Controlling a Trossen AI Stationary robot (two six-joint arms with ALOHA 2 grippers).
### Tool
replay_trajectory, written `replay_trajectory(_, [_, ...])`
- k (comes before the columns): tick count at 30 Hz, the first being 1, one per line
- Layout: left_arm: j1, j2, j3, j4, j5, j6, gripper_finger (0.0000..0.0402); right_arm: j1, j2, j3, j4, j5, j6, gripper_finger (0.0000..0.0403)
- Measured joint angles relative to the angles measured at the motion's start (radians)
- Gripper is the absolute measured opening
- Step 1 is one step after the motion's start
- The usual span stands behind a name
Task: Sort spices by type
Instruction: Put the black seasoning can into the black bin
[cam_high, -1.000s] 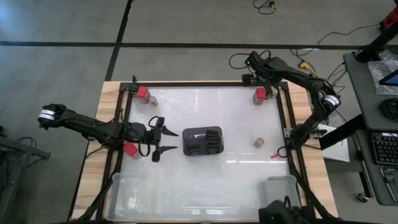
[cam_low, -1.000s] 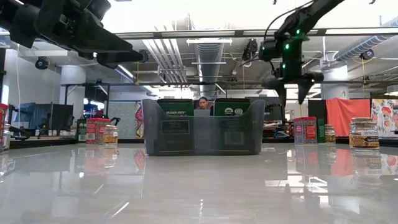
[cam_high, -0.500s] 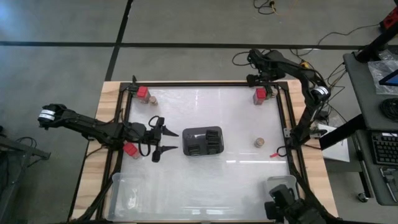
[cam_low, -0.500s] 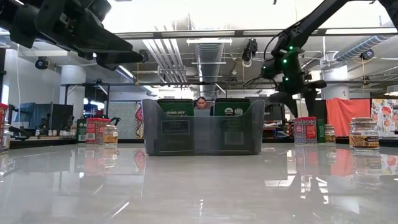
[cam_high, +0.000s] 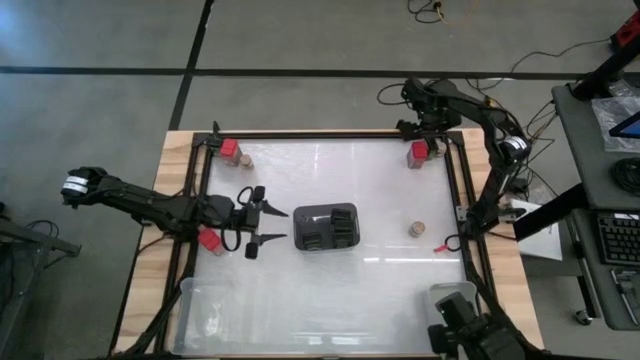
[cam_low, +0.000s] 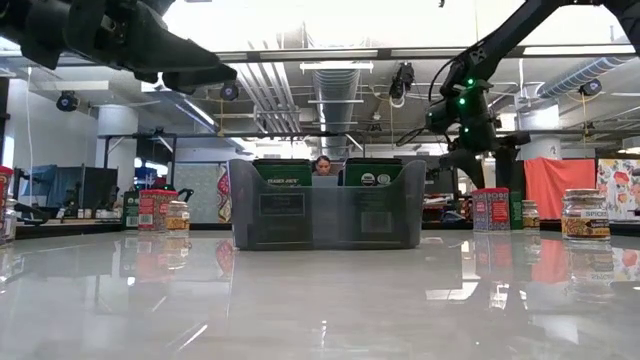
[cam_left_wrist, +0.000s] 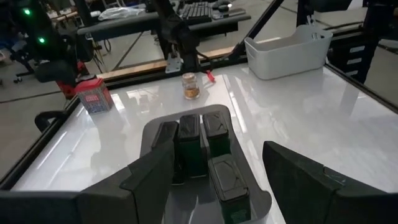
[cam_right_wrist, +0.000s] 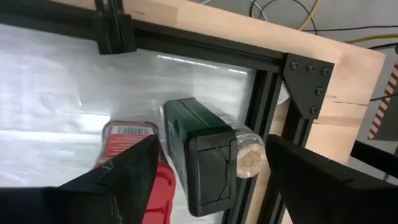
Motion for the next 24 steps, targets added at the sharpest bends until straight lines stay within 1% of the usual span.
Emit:
replay_trajectory(3, [0.0,0.0,0.001,-0.002,0.0,0.0,0.023,-0.004,0.017,0.0,-0.004,-0.01,-0.011,0.029])
replay_trajectory(8, [0.0,0.0,0.001,-0.019,0.0,0.003,0.023,-0.008,0.057,0.0,-0.053,-0.075,-0.042,0.0278])
replay_trajectory(15, [0.0,0.0,0.001,-0.026,-0.001,0.004,0.023,-0.008,0.092,-0.001,-0.082,-0.081,-0.053,0.0239])
replay_trajectory(24, [0.0,0.0,0.001,-0.025,-0.002,0.024,0.023,-0.008,0.053,-0.001,-0.081,-0.082,-0.059,0.019])
